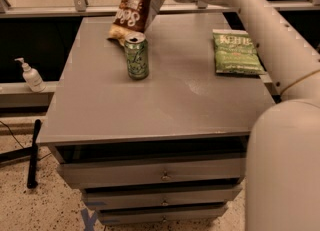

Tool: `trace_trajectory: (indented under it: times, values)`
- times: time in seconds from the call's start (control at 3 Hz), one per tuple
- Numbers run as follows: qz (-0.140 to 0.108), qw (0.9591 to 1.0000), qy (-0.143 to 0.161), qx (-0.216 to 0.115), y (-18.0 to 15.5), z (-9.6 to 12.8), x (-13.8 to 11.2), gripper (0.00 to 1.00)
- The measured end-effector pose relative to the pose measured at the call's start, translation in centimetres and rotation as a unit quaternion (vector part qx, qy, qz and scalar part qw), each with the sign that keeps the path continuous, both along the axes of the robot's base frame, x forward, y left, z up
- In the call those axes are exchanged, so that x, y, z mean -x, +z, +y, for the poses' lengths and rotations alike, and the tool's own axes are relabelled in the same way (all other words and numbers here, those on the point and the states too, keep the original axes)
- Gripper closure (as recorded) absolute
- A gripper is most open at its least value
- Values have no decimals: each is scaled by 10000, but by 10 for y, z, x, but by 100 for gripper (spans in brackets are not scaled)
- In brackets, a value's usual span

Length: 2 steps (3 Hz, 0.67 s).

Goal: Pick brown chip bag

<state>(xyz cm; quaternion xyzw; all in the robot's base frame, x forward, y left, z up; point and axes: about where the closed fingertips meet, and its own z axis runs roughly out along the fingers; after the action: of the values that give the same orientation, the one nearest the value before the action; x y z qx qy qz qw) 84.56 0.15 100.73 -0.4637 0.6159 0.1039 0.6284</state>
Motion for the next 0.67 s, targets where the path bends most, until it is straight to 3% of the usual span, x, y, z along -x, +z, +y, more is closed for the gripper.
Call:
trace_trajectory:
  times: [0.67]
  values:
    - [-805, 9941, -462, -563, 70, -23, 16, 100]
